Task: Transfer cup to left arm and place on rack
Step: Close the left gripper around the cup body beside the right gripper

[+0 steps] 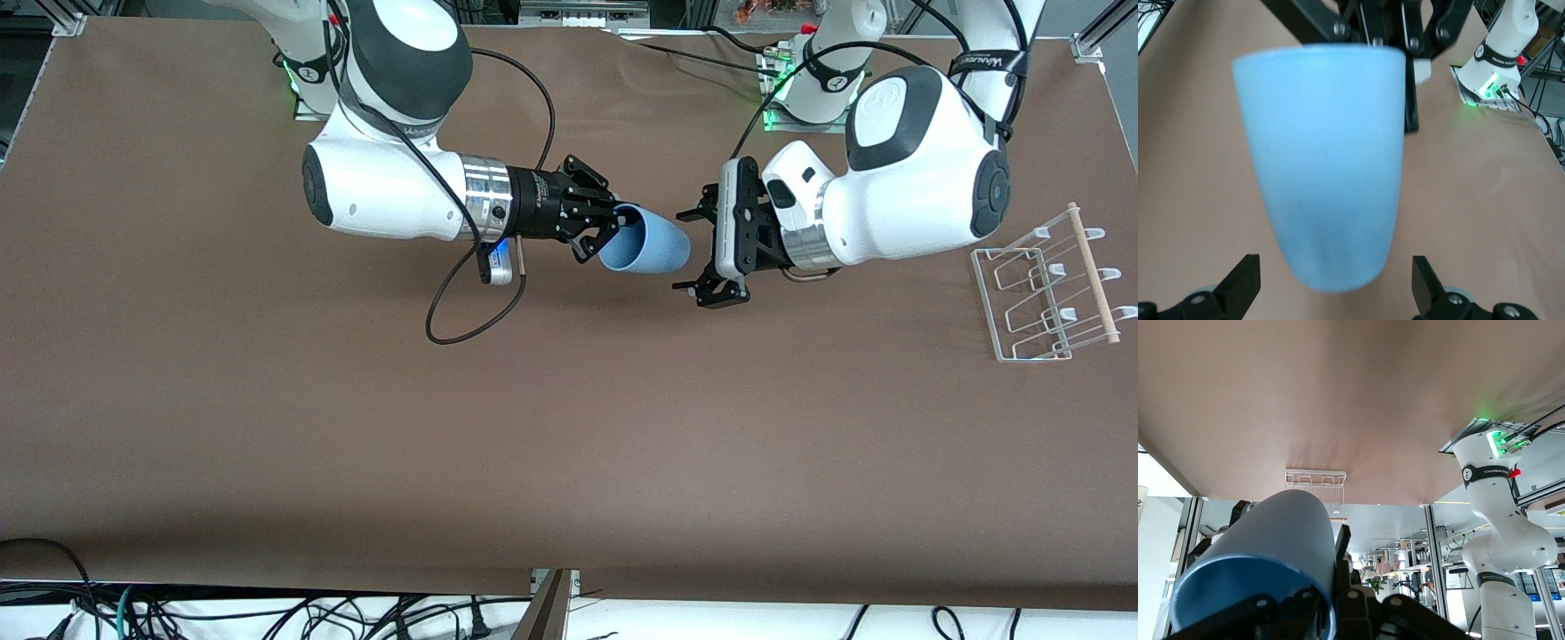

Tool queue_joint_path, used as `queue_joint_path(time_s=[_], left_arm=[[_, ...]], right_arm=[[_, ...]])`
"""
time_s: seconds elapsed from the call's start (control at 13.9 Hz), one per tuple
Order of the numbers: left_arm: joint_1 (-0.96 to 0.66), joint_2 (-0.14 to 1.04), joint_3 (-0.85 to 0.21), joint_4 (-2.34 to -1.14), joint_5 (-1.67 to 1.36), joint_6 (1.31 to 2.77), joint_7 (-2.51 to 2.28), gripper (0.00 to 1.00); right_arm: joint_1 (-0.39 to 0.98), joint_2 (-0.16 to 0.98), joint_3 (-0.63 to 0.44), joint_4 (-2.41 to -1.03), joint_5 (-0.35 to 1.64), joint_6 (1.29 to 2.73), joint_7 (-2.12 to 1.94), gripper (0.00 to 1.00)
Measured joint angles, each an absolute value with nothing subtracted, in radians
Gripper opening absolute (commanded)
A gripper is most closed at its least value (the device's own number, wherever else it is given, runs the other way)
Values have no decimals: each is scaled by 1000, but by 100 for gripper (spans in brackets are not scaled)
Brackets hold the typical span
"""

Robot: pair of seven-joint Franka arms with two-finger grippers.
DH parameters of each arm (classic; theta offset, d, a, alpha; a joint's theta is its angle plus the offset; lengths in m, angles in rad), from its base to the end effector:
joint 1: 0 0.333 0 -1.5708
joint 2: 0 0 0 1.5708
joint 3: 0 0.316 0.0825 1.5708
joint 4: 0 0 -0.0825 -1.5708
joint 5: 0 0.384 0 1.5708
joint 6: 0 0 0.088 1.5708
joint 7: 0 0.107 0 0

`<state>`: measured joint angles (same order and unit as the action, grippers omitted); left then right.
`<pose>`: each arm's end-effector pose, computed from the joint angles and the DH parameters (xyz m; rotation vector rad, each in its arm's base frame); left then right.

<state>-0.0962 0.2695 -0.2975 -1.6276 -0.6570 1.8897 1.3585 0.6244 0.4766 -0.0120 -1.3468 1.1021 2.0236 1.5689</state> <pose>0.5851 -0.2719 0.4880 1.7968 -1.7207 0.4210 0.5634 0.4611 0.5029 -1.7798 1.4606 1.0460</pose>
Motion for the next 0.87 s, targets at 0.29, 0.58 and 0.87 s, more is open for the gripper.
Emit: queue_joint_path(time_s=[0.29,0.58,0.87], left_arm=[[-96,261,-317,-1616,-657,1918,1303,100],[-97,257,-351,-1610,-609,1927,1267,100],[-97,260,-355,-1613,-605,1940,1264,100]], right_arm=[[625,478,-12,-1347,1102,2024,1569,0],[626,478,-12,-1347,1102,2023,1569,0],[626,479,-12,-1347,1102,2025,1569,0]])
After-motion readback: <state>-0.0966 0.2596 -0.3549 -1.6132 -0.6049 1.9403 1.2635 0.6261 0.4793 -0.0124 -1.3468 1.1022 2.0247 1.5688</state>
